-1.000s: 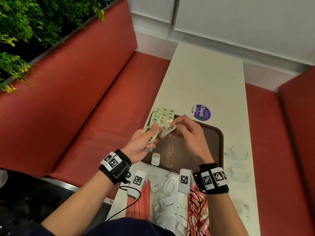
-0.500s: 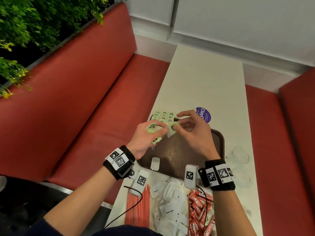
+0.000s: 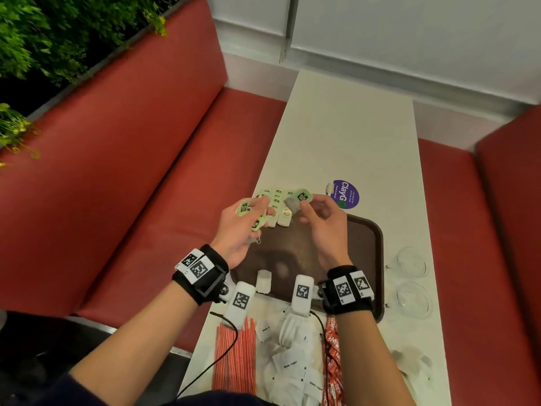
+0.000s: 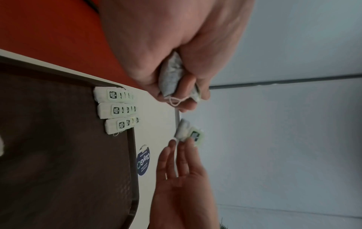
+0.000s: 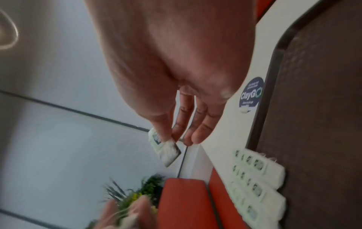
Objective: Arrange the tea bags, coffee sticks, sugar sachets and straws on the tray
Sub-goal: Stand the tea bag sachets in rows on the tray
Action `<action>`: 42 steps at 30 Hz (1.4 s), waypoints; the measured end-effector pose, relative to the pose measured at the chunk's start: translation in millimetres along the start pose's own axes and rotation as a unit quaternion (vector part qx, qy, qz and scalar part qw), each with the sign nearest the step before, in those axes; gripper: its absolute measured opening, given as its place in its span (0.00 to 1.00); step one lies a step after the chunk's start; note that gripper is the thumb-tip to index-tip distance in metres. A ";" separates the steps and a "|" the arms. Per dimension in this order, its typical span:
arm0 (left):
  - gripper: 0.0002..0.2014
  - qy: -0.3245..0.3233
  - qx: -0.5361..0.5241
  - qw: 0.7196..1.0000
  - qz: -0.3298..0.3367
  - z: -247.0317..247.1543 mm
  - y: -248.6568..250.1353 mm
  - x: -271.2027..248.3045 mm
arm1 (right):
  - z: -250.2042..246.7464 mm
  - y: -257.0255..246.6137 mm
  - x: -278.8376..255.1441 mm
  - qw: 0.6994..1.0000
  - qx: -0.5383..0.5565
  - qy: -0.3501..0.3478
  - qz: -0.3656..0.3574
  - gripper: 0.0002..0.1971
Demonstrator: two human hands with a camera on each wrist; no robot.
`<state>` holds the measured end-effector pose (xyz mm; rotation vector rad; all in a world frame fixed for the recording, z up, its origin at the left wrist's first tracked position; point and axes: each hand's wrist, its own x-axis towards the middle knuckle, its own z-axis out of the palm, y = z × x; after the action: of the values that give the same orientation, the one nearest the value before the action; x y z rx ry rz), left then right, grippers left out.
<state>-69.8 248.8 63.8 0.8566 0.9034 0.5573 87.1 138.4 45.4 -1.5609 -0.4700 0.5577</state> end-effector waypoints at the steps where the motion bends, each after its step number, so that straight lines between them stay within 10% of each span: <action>1: 0.16 0.006 -0.011 1.000 -0.009 -3.0 0.0 1.6 | -0.9 9.2 7.2 0.999 -0.032 0.011 0.004 0.03; 12: 0.18 0.039 -0.037 0.996 -0.074 -24.9 -15.9 6.6 | 21.3 96.5 55.5 0.948 -0.304 -0.072 0.056 0.11; 42: 0.09 -0.030 -0.143 0.979 -0.144 -46.1 -18.9 21.1 | 47.3 115.3 49.3 0.923 -0.377 -0.016 0.077 0.16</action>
<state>-96.8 272.1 23.1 0.4691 0.8499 0.3942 93.5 198.2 -74.4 -2.3451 -0.6337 0.5499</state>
